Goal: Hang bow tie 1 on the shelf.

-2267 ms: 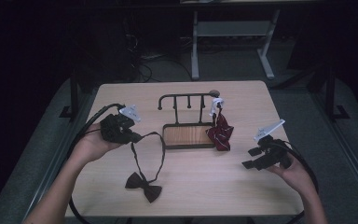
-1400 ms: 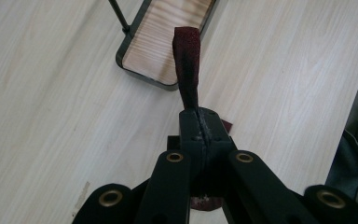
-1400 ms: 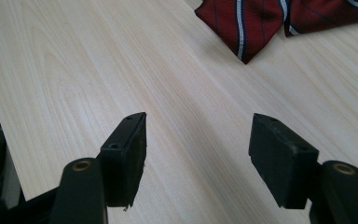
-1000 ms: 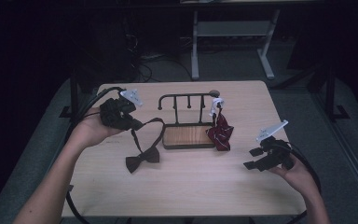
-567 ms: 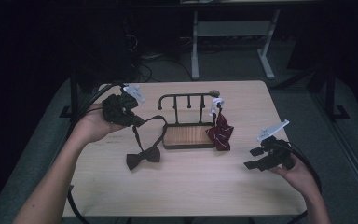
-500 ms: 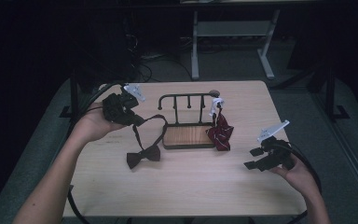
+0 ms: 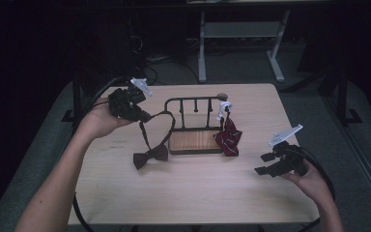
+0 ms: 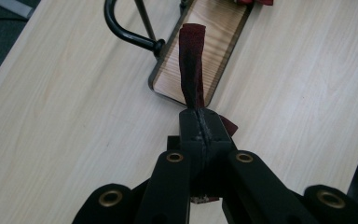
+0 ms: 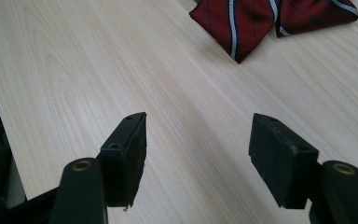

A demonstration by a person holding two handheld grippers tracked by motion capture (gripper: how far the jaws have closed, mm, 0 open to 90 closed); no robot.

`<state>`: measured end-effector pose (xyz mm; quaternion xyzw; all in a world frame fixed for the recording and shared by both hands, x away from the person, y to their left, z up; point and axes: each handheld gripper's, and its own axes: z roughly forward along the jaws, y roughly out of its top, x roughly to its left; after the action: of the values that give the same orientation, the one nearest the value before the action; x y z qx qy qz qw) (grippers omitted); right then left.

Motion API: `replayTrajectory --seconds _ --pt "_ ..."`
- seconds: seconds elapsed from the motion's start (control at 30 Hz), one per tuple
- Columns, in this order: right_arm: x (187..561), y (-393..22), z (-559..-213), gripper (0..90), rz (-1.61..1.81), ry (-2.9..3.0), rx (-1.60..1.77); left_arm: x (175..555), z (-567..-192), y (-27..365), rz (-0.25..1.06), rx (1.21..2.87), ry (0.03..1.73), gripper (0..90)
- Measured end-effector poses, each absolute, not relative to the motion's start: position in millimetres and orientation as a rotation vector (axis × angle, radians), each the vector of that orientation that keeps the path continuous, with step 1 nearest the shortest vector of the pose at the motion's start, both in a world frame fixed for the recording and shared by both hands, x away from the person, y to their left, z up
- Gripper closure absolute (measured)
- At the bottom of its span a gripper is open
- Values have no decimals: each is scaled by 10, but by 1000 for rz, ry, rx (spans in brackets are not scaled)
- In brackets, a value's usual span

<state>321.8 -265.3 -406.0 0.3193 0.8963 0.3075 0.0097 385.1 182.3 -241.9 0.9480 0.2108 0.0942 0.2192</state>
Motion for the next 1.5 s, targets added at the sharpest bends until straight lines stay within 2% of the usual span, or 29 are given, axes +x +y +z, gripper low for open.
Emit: replayTrajectory --seconds 1.33,1.5 --pt "3179 -2666 -4029 364 956 2791 983 4304 -2477 1796 289 2691 733 896" --pt "3178 -2668 -4031 364 956 2789 986 4315 -2492 1792 313 2691 751 855"
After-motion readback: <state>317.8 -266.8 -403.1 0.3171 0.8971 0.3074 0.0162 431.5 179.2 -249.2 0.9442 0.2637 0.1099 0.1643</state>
